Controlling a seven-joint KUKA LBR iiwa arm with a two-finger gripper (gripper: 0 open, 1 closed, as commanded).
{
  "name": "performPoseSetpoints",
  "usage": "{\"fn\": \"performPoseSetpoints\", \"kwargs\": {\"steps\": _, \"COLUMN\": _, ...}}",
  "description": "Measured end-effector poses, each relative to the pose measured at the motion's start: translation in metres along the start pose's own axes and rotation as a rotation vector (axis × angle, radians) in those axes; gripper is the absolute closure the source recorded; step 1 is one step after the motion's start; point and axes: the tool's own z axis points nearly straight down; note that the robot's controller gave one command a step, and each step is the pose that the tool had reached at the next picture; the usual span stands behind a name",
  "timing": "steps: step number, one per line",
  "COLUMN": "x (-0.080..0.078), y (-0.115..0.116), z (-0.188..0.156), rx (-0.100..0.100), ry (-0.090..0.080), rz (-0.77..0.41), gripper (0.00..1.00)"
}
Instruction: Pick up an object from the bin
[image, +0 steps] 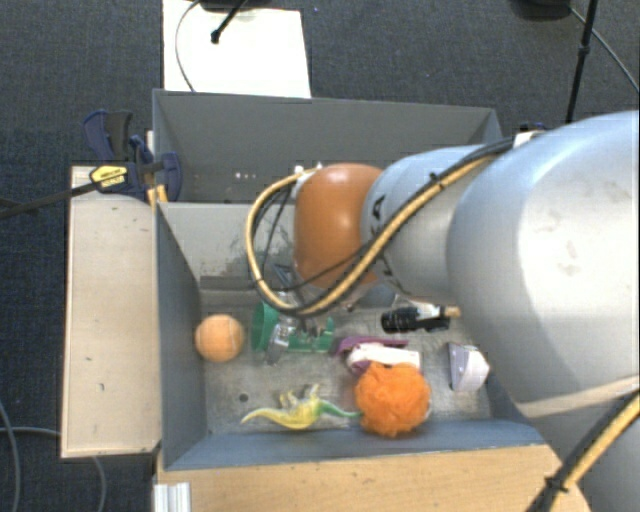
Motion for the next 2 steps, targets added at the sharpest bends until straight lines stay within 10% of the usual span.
{"fn": "performPoseSetpoints", "kwargs": {"steps": 2, "x": 0.011, "y": -0.007, "z": -0.040, "rx": 0.006, "ry": 0.008, "rz": 0.000, "gripper": 1.00}}
